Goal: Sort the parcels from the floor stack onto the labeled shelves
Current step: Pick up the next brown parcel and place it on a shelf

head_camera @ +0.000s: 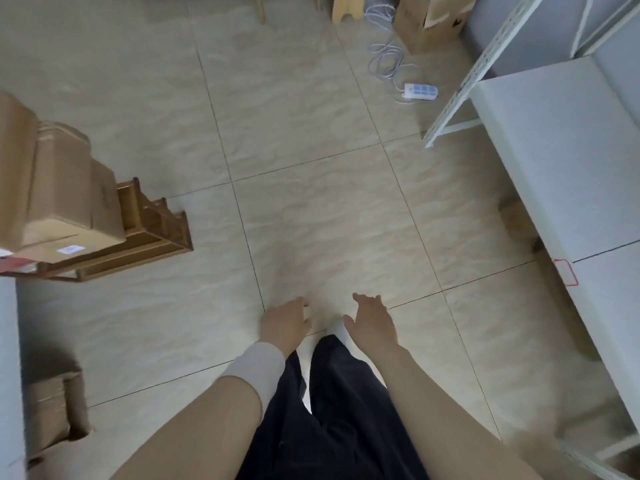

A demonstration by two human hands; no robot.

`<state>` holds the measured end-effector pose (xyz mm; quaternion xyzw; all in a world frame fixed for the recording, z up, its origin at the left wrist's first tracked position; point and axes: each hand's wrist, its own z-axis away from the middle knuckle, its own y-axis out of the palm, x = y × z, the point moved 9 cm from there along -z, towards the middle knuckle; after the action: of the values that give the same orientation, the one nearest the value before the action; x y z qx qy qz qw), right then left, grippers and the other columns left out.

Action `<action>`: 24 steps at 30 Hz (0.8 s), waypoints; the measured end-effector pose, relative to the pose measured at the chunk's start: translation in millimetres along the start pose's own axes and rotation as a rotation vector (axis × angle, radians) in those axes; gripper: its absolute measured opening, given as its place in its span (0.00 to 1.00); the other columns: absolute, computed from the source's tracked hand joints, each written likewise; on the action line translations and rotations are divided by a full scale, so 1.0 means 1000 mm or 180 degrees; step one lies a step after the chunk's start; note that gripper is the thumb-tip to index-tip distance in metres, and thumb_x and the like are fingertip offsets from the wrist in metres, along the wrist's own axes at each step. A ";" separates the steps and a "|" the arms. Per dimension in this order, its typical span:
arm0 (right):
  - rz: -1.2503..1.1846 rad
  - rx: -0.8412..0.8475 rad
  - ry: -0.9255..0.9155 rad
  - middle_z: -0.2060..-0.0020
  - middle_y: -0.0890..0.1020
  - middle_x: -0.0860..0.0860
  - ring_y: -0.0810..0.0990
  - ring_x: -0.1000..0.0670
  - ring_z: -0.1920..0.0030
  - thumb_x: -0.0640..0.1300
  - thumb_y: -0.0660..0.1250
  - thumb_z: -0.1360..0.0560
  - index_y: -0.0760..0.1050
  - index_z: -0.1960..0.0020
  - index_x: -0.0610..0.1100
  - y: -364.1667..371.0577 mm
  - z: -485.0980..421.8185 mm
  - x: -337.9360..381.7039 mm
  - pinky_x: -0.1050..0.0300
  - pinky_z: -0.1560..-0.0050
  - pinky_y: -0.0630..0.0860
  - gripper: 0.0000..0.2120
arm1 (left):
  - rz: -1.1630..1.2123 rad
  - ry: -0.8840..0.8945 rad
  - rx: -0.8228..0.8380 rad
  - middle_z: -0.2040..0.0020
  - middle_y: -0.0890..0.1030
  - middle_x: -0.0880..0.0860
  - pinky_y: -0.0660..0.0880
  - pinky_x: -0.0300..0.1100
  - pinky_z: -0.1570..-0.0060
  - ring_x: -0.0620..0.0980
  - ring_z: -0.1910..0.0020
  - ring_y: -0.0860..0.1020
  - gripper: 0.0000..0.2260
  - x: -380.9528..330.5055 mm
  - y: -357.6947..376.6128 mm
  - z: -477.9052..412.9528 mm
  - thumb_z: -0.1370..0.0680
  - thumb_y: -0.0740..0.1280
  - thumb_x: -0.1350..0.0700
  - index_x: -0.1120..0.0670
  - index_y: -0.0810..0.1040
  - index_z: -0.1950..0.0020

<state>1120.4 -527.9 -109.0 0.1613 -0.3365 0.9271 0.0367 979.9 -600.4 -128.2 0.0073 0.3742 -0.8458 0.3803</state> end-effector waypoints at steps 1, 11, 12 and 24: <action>0.0072 0.0029 -0.0072 0.27 0.62 0.47 0.49 0.45 0.23 0.42 0.56 0.21 0.57 0.25 0.44 0.008 0.002 0.014 0.52 0.25 0.53 0.25 | 0.0034 -0.0026 -0.0053 0.42 0.79 0.50 0.65 0.44 0.34 0.53 0.42 0.76 0.18 0.015 -0.003 0.006 0.20 0.58 0.51 0.50 0.67 0.31; 0.0846 0.0269 -0.0834 0.28 0.64 0.46 0.53 0.46 0.24 0.47 0.58 0.21 0.58 0.26 0.43 0.118 0.037 0.188 0.53 0.28 0.60 0.25 | 0.0677 -0.0546 -0.0727 0.38 0.77 0.51 0.58 0.43 0.30 0.51 0.40 0.75 0.18 0.202 -0.060 0.075 0.20 0.58 0.52 0.52 0.66 0.30; 0.0898 0.0316 -0.0937 0.28 0.64 0.46 0.53 0.46 0.24 0.47 0.58 0.21 0.58 0.26 0.43 0.130 0.041 0.208 0.54 0.29 0.60 0.25 | 0.0735 -0.0620 -0.0820 0.37 0.76 0.51 0.60 0.43 0.32 0.51 0.39 0.75 0.18 0.221 -0.068 0.082 0.20 0.58 0.52 0.51 0.66 0.30; 0.1305 0.0578 -0.1840 0.28 0.63 0.47 0.61 0.48 0.28 0.46 0.57 0.21 0.57 0.25 0.45 0.201 0.049 0.398 0.56 0.31 0.62 0.25 | 0.1604 -0.1304 -0.1392 0.33 0.72 0.51 0.67 0.40 0.40 0.50 0.37 0.73 0.18 0.378 -0.131 0.125 0.19 0.56 0.52 0.50 0.64 0.29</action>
<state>721.8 -730.6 -67.6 0.3484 -0.2746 0.8574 -0.2610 660.5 -865.3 -68.1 -0.1512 0.4484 -0.6101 0.6355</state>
